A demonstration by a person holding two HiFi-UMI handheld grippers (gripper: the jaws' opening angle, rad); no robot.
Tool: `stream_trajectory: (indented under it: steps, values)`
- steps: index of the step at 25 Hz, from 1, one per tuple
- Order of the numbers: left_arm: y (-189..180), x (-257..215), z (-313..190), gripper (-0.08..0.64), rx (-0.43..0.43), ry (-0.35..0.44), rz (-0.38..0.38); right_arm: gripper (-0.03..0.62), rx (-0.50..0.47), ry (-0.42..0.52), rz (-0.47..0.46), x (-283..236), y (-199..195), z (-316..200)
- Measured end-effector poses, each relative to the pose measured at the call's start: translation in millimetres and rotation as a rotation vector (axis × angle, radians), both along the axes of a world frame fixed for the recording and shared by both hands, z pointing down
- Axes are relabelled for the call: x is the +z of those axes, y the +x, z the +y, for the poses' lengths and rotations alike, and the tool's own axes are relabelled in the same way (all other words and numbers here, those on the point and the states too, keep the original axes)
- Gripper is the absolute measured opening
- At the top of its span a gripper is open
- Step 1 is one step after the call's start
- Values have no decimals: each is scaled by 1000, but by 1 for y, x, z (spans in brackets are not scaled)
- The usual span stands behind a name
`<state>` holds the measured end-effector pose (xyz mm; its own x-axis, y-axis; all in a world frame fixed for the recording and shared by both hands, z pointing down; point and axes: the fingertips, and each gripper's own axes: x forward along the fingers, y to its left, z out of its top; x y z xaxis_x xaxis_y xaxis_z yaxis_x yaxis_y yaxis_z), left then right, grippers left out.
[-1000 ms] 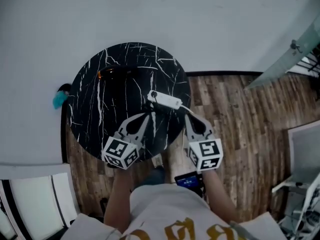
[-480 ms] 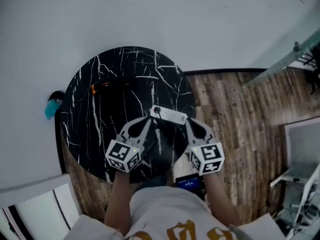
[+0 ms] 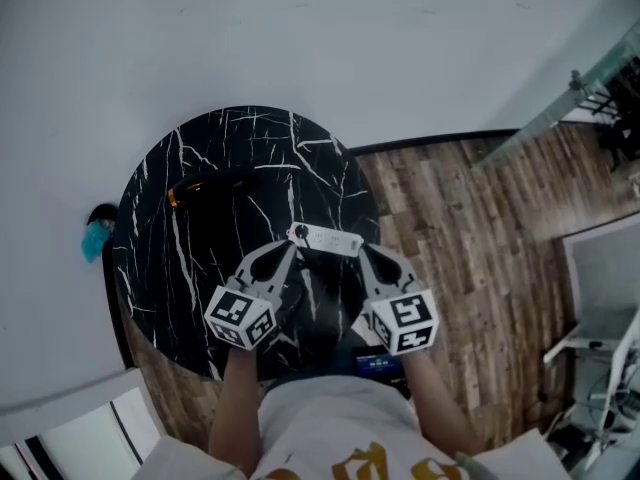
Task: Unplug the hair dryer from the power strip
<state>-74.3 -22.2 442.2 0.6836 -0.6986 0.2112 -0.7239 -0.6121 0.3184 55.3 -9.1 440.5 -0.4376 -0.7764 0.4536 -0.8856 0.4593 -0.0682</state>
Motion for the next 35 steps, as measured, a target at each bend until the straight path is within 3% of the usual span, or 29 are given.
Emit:
stream_trajectory:
  steps: [12,20,27,30,35]
  values:
    - [-7,16,-8,2,-7,-18,-90,-3,-66,-17,-10,13,-7,1]
    - [-5,37,-15,2,20,-70,-95,-2,-97,-47,-31,40,-12,-11]
    - [-24,51,-34,2,-104,-79,-154,-2,-117,-49,-28,49,-11,-27]
    - [-22,63,-36,2,-56,-98,-205,-2,-140,-81,-23,55,-14,-30]
    - [-5,91,-31,27,128,-186,-280,-2,-171,-113,-24,65,-24,-37]
